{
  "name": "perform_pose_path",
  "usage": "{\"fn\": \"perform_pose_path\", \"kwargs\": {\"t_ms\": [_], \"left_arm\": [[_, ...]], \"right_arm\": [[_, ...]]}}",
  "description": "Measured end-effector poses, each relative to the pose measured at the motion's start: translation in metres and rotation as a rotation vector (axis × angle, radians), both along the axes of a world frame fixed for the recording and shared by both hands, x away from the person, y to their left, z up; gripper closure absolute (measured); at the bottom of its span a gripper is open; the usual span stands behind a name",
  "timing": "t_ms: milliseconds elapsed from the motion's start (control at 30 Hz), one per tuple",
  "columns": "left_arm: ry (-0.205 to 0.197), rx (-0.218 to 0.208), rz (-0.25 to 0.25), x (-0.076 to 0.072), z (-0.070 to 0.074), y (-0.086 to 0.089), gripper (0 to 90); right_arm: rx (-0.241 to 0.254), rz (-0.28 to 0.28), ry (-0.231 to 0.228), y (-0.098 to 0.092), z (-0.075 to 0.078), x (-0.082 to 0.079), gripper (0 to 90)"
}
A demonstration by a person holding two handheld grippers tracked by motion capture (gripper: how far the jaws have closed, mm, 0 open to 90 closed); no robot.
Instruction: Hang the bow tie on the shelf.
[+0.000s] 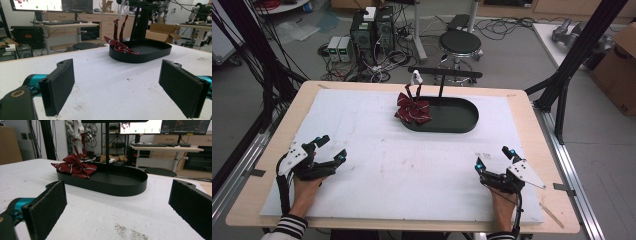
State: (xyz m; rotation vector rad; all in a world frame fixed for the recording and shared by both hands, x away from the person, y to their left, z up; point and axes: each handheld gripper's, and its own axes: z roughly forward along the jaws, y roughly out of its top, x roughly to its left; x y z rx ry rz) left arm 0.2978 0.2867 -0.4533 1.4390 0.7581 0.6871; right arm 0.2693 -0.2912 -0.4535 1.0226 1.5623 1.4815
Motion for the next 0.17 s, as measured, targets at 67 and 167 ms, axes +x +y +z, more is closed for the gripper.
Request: {"fn": "perform_pose_path", "kwargs": {"t_ms": [67, 167], "left_arm": [[-0.009, 0.007, 0.003, -0.0010, -0.0002, -0.0002, 13.7], [-0.032, 0.007, 0.016, -0.0034, -0.0009, -0.0010, 13.7]], "right_arm": [[-0.003, 0.002, -0.003, -0.0001, -0.0001, 0.0000, 0.6], [-0.001, 0.004, -0.003, 0.0002, -0.0001, -0.0003, 0.5]]}}
